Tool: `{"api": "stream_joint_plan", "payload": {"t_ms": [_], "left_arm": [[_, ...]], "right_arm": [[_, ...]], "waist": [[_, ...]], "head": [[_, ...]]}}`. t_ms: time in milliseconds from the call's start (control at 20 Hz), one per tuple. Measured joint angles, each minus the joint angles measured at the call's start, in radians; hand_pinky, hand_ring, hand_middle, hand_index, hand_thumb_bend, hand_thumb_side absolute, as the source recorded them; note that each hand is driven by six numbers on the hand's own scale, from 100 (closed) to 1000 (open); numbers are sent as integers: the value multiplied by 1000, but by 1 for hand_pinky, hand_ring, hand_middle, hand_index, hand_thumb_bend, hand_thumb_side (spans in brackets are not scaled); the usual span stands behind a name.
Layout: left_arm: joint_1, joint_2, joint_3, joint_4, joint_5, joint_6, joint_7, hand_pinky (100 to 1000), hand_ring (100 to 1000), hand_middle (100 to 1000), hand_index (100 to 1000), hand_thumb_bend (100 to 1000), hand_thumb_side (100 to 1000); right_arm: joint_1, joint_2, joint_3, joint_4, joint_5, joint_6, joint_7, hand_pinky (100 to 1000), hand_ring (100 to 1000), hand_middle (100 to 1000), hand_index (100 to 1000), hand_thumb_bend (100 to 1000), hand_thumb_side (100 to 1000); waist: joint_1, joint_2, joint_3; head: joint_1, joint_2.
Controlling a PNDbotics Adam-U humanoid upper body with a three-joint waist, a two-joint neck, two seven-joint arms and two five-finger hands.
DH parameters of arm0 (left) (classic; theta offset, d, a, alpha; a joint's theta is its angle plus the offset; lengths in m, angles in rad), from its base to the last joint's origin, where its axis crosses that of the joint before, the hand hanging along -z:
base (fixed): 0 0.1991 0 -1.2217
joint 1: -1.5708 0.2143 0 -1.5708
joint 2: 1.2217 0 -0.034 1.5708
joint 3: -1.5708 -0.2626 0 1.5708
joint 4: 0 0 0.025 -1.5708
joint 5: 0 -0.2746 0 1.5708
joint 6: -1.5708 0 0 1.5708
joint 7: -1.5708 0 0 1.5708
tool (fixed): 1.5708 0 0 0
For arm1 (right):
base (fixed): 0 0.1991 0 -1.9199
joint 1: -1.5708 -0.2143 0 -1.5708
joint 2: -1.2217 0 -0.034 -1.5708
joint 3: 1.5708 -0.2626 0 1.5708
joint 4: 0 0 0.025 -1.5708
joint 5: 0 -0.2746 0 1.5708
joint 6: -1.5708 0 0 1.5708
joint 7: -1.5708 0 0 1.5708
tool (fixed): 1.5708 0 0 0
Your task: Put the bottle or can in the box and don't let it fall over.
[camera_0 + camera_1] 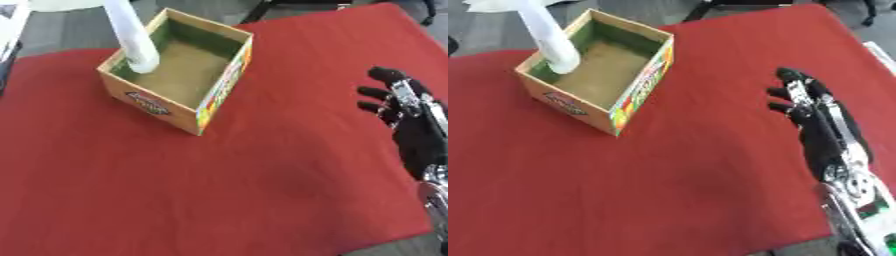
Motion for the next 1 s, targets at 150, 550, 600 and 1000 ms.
{"api": "stream_joint_plan", "payload": {"t_ms": [150,550,600,1000], "left_arm": [[4,0,1,4,-9,-16,-47,832,738,772,805,193,754],[22,2,12,-5,16,-17,-82,821,725,759,793,108,744],[26,3,12,-11,22,-14,-83,825,732,766,796,100,743],[84,55,27,-150,147,25,-52,799,689,728,760,100,653]], "right_arm": [[0,0,0,-1,0,0,0,808,827,878,825,100,672],[4,0,0,-1,0,0,0,808,827,879,825,100,673],[7,0,0,-1,0,0,0,808,827,879,825,100,674],[28,0,-6,0,0,-4,-5,809,827,879,825,100,660]], "waist": [[-3,0,6],[-6,0,19],[-6,-1,22],[-14,-22,60]], "head": [[-1,1],[-4,10],[-6,14],[-27,36]]}}
